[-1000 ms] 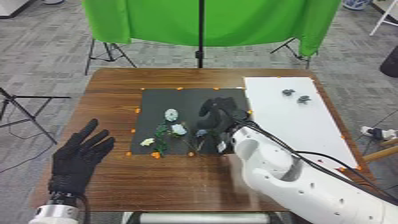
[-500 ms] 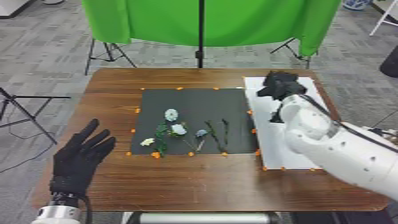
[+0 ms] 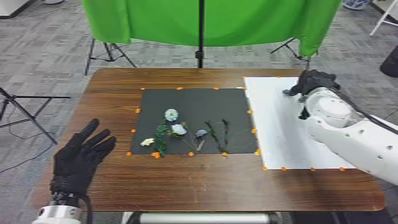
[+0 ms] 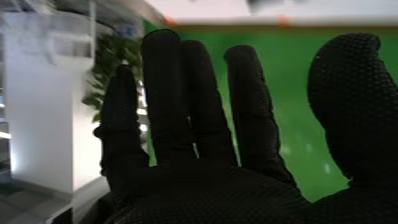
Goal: Arrange flowers
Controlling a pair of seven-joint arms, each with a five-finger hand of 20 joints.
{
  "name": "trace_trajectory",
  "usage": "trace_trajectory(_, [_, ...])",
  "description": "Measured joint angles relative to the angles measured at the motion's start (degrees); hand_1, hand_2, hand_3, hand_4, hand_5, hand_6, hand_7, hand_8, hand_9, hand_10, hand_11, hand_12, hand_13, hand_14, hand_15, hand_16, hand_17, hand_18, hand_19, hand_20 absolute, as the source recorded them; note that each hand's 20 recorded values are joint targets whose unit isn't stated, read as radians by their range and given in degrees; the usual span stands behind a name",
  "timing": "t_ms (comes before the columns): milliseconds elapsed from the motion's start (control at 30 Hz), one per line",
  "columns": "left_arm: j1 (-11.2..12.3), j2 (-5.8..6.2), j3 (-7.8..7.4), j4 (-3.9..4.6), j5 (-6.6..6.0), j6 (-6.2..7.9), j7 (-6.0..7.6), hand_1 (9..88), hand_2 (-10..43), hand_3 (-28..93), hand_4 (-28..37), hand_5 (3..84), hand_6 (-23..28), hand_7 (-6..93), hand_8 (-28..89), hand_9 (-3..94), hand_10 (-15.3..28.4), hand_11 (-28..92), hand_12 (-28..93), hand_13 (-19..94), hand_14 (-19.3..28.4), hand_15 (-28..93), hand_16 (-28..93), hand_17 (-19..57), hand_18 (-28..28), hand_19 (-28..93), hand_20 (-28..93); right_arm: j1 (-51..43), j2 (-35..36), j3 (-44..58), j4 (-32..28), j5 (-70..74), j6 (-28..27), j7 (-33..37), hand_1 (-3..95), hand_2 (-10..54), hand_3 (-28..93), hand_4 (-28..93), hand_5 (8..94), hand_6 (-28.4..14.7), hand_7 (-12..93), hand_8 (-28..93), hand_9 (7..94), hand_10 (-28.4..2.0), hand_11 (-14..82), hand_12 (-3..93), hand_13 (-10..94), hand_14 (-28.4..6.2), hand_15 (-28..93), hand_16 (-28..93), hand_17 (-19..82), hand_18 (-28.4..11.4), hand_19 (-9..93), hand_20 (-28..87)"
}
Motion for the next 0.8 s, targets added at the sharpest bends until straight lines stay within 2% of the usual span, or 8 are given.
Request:
trace_trajectory(133, [-0.26, -0.21, 0.01, 0.00, 0.24, -0.08, -0.23, 21.0, 8.3, 77, -28.3, 35.8, 7.3, 10.8, -10, 33.9, 18.9, 21, 10, 23, 28.0, 48, -8, -8.7, 28.4, 55, 17, -0.34, -2.09, 0.07, 2.92, 0.24, -1.61, 2.63, 31.1, -9.5, 80, -28, 54.2, 3.7, 16, -14, 54.1, -14.9, 18.8, 13.9, 46, -13.9, 60, 9, 14, -27.1, 68, 42])
trace_trajectory(400, [-0.99, -0.63, 0.08, 0.02, 0.92, -0.71, -1.27, 21.0, 8.3, 77, -28.3, 35.9, 7.4, 10.8, -10, 33.8, 18.9, 21, 10, 23, 28.0, 48, -8, -8.7, 28.4, 55, 17, -0.74, -2.85, -0.53, 3.32, 0.12, -1.03, 5.60, 32.5, -9.5, 80, -28, 54.5, 4.0, 16, -14, 54.3, -14.8, 18.5, 13.7, 48, -13.5, 60, 9, 14, -27.2, 69, 42])
trace_trajectory(567, [-1.24, -0.92, 0.06, 0.08, 1.03, -0.85, -1.54, 21.0, 8.2, 77, -28.3, 35.9, 7.4, 10.8, -10, 33.8, 18.8, 21, 10, 23, 28.0, 48, -8, -8.8, 28.4, 55, 17, -1.50, -3.41, 1.57, 4.16, 0.70, -6.37, 5.87, 37.1, -9.5, 80, -28, 58.3, 5.4, 16, -14, 59.9, -11.2, 17.6, 13.5, 54, -11.3, 58, 10, 15, -26.6, 69, 41])
trace_trajectory(633, [-1.25, -0.92, 0.07, 0.09, 1.03, -0.87, -1.54, 21.1, 8.2, 77, -28.3, 35.9, 7.4, 10.8, -10, 33.8, 18.8, 21, 10, 23, 28.0, 48, -8, -8.7, 28.4, 55, 17, -1.69, -3.73, 2.42, 4.51, 0.52, -8.61, 5.81, 41.8, -9.5, 79, -28, 63.6, 5.8, 16, -14, 66.7, -8.6, 18.9, 14.2, 59, -9.0, 56, 14, 17, -25.2, 71, 41])
trace_trajectory(700, [-1.28, -0.92, 0.08, 0.14, 1.03, -0.92, -1.54, 21.1, 8.2, 77, -28.3, 35.8, 7.4, 10.7, -10, 33.8, 18.8, 21, 10, 23, 28.0, 48, -8, -8.8, 28.4, 55, 17, -1.52, -4.09, 2.82, 4.87, -0.08, -9.37, 5.86, 49.9, -9.5, 71, -28, 71.4, 5.0, 17, -6, 75.8, -6.5, 13.5, 21.8, 66, -4.2, 51, 25, 20, -23.1, 73, 42])
trace_trajectory(767, [-1.38, -0.92, 0.10, 0.22, 1.05, -1.06, -1.58, 21.1, 8.2, 77, -28.3, 35.8, 7.4, 10.7, -10, 33.8, 18.8, 21, 10, 23, 28.0, 48, -8, -8.8, 28.4, 55, 17, -1.36, -4.42, 2.83, 5.29, -0.89, -9.39, 5.99, 56.7, -9.5, 67, -28, 78.9, 4.5, 19, -2, 85.6, -5.4, 8.2, 29.7, 72, -0.3, 48, 31, 25, -19.6, 75, 42])
trace_trajectory(800, [-1.47, -0.92, 0.12, 0.26, 1.09, -1.15, -1.65, 21.1, 8.2, 77, -28.3, 35.8, 7.4, 10.8, -10, 33.8, 18.8, 21, 10, 23, 28.0, 48, -8, -8.8, 28.4, 55, 17, -1.37, -4.53, 2.82, 5.40, -1.21, -9.25, 6.09, 58.5, -9.5, 66, -28, 81.8, 4.0, 20, -1, 88.8, -5.2, 8.8, 31.8, 75, 1.1, 48, 32, 28, -17.9, 77, 41])
